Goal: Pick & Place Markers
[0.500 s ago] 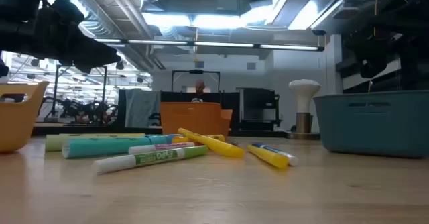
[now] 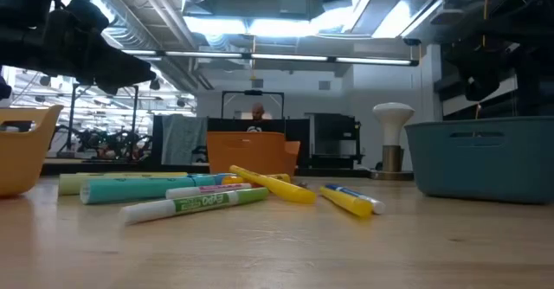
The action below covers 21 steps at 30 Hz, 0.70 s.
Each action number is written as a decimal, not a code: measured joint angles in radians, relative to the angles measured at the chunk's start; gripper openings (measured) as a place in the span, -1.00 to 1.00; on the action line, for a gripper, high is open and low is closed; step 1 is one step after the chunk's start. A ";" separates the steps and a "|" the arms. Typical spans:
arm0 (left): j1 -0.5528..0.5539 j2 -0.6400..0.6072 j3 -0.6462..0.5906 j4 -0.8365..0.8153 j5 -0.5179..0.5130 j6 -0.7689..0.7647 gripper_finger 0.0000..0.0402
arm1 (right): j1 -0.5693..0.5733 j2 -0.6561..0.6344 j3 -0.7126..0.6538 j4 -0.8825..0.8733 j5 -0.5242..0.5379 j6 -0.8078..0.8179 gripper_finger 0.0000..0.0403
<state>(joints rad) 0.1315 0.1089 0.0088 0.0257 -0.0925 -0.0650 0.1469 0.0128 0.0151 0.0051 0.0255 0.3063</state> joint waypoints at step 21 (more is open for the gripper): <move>0.000 0.000 0.000 0.000 0.000 0.000 -0.17 | 0.001 0.237 0.332 -0.367 0.000 0.000 0.20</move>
<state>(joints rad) 0.1316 0.1091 0.0088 0.0254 -0.0925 -0.0650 0.1479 0.2497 0.3473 -0.3620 0.0257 0.3061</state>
